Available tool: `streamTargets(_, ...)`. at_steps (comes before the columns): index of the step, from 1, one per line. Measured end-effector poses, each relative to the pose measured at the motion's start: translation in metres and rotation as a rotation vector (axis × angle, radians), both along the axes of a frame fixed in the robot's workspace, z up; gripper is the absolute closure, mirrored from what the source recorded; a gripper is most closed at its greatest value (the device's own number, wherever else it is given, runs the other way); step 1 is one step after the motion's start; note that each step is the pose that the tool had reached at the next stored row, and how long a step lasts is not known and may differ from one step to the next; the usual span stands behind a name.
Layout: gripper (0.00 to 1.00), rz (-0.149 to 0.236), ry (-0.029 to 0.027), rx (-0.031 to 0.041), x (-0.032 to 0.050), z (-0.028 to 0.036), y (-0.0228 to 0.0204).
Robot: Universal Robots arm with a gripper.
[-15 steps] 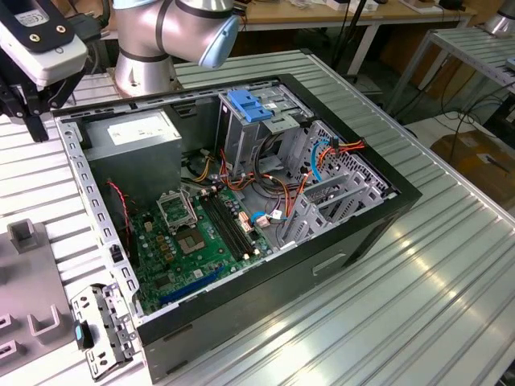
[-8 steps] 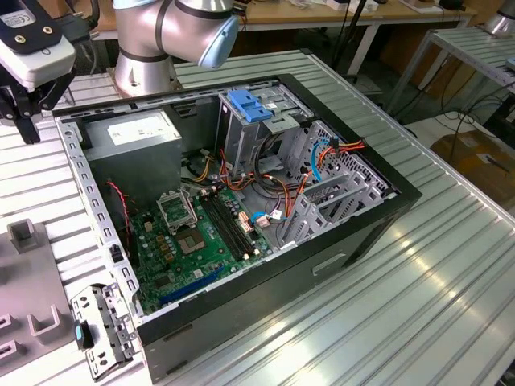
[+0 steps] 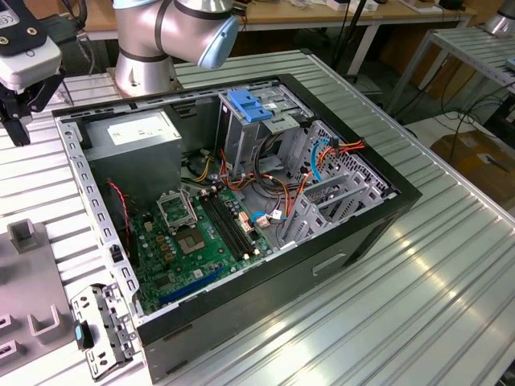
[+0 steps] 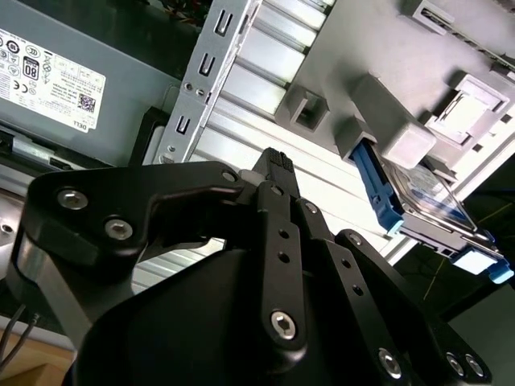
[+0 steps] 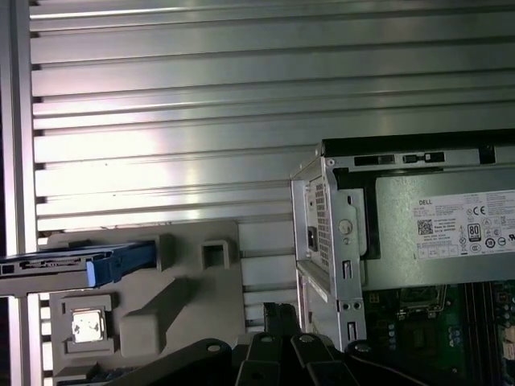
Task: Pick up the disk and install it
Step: 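Reach for the disk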
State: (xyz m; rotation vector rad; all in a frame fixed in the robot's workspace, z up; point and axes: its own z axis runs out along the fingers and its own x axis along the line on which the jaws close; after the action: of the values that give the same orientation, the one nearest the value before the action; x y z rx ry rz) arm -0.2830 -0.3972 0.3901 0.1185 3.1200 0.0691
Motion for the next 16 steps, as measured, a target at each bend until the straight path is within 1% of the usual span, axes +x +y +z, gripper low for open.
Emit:
streamTargets(9,0.89,0.000,0.0004,0.0000,-0.0101,-0.0003,0.0000)
streamTargets(16,0.89,0.000,0.0010,0.0000,-0.0207,-0.0005,0.0000)
